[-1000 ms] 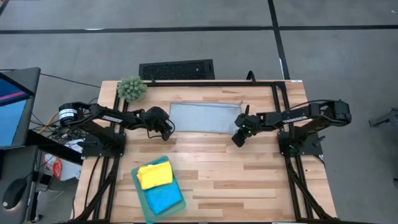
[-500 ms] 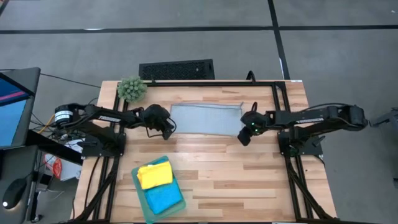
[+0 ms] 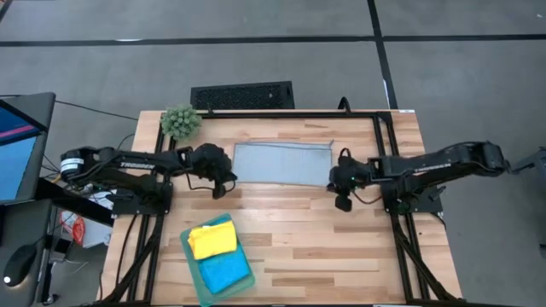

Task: Fold microfiber towels
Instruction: Fold the gray towel and put into the bin

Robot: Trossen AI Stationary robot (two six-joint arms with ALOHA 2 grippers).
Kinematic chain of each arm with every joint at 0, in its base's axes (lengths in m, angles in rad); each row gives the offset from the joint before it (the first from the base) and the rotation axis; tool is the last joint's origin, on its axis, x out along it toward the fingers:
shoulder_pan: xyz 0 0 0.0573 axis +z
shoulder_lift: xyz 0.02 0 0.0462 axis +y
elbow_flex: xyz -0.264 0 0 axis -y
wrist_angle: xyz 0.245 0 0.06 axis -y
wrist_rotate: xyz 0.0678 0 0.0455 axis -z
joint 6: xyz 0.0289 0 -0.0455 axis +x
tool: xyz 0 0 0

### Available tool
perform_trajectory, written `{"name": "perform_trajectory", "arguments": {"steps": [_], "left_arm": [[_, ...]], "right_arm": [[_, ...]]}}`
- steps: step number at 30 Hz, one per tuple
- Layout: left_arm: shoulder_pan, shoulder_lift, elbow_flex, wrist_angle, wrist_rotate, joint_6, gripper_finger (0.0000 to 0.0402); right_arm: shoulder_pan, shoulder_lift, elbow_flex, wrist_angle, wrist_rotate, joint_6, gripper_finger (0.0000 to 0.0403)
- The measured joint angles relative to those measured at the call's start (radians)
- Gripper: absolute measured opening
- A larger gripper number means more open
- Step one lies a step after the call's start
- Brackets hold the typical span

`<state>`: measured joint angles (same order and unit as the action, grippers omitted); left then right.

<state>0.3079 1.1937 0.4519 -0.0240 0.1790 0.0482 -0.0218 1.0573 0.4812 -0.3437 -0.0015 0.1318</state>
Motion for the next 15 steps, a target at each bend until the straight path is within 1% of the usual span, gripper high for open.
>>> {"name": "perform_trajectory", "arguments": {"steps": [2,4,8,11,15], "left_arm": [[-0.022,0.006,0.0,0.001,-0.001,0.064,0.0035],[-0.039,0.017,0.0,0.008,-0.018,0.112,0.0059],[-0.064,0.039,0.001,0.013,-0.104,0.166,0.0111],[-0.075,0.066,0.002,0.01,-0.13,0.189,0.0142],[-0.09,0.118,0.002,0.008,-0.134,0.218,0.0169]], "right_arm": [[0.024,0.016,0.0,0.008,0.008,-0.077,0.0089],[0.044,0.039,0.0,0.014,0.055,-0.132,0.0112],[0.047,0.093,0.001,0.021,0.16,-0.158,0.0155],[0.033,0.133,0.001,0.032,0.179,-0.159,0.0178],[0.027,0.187,0.001,0.032,0.179,-0.159,0.0194]]}}
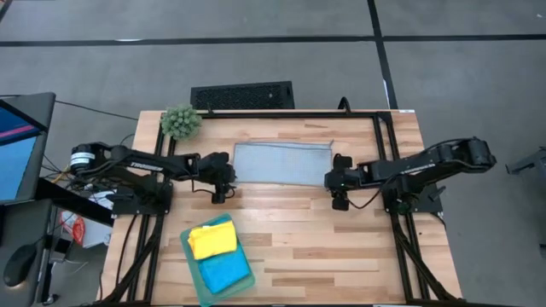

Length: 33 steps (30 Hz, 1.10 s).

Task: Fold microfiber towels
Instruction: Fold the gray towel and put into the bin

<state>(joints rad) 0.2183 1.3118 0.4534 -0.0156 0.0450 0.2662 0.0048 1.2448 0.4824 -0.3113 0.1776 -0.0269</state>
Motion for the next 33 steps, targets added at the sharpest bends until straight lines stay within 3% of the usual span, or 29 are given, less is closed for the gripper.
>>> {"name": "perform_trajectory", "arguments": {"steps": [9,16,21,30,33], "left_arm": [[-0.01,0.125,0.003,0.019,-0.031,0.003,0.0178],[-0.01,0.14,0.004,0.018,-0.051,-0.039,0.0173],[-0.011,0.142,0.003,0.015,-0.062,-0.046,0.0132],[-0.012,0.146,0.024,-0.006,-0.099,-0.13,0.0012],[-0.018,0.146,0.052,-0.046,-0.103,-0.163,0.0005]], "right_arm": [[0.0,0.145,0.005,0.023,0.001,0.014,0.0192],[0.0,0.149,0.005,0.005,0.0,0.088,0.015],[0.0,0.134,0.003,0.002,-0.005,0.098,0.0103],[0.001,0.121,0.006,-0.031,0.002,0.197,0.0015],[0.008,0.1,0.02,-0.069,-0.01,0.221,0.0009]]}}
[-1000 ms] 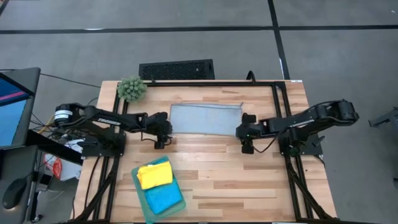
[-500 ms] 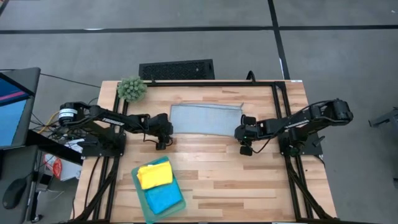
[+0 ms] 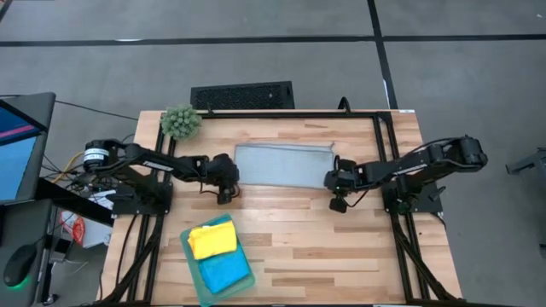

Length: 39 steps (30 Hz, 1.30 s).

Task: Fold microfiber towels
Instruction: Fold the gray towel and put into the bin

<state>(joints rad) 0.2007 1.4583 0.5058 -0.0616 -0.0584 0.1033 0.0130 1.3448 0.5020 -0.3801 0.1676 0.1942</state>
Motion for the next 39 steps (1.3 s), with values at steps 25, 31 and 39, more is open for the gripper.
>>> {"name": "perform_trajectory", "arguments": {"steps": [25,31,39], "left_arm": [[0.078,0.001,0.283,-0.338,-0.088,-0.01,0.0],[0.14,0.0,0.284,-0.303,-0.133,0.02,0.0],[0.222,0.0,0.284,-0.21,-0.136,0.074,0.0]], "right_arm": [[-0.286,-0.162,0.113,-0.158,-0.002,0.09,0.0004],[-0.412,-0.146,0.141,-0.15,-0.003,0.06,0.0002],[-0.536,-0.145,0.141,-0.079,-0.009,0.041,0.0006]]}}
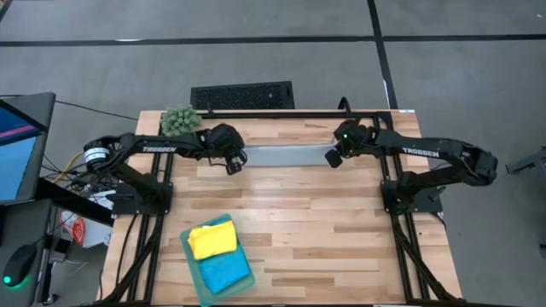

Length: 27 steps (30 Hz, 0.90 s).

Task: Fold microfiber towels
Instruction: Fold the gray towel and put into the bin

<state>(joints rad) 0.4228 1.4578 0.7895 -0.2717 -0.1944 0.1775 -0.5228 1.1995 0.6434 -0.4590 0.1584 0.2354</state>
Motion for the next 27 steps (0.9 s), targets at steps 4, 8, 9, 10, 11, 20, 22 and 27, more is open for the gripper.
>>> {"name": "perform_trajectory", "arguments": {"steps": [4,8,9,10,11,20,22,27], "left_arm": [[0.041,0.0,0.0,0.002,0.029,0.008,0.0],[0.066,0.0,0.001,0.015,0.04,0.022,0.0],[0.07,0.0,0.001,0.018,0.053,0.022,0.0],[0.073,0.0,0.001,0.02,0.068,0.022,0.0],[0.076,0.0,0.001,0.021,0.076,0.022,0.0],[0.087,0.0,-0.013,0.069,0.078,0.051,0.0],[0.087,0.0,-0.034,0.113,0.078,0.05,0.0],[0.087,0.0,-0.062,0.164,0.076,0.056,0.0012]], "right_arm": [[-0.036,0.017,0.001,0.024,-0.009,-0.008,0.0005],[-0.049,0.071,0.002,0.036,-0.044,-0.008,0.001],[-0.049,0.094,0.002,0.039,-0.052,-0.008,0.0011],[-0.049,0.115,0.001,0.046,-0.053,-0.008,0.0012],[-0.049,0.135,0.001,0.06,-0.053,-0.008,0.0012],[-0.05,0.221,0.001,0.106,-0.015,0.0,0.0011],[-0.049,0.226,0.001,0.101,-0.015,0.0,0.0014],[-0.051,0.229,0.001,0.104,-0.014,0.0,0.0022]]}}
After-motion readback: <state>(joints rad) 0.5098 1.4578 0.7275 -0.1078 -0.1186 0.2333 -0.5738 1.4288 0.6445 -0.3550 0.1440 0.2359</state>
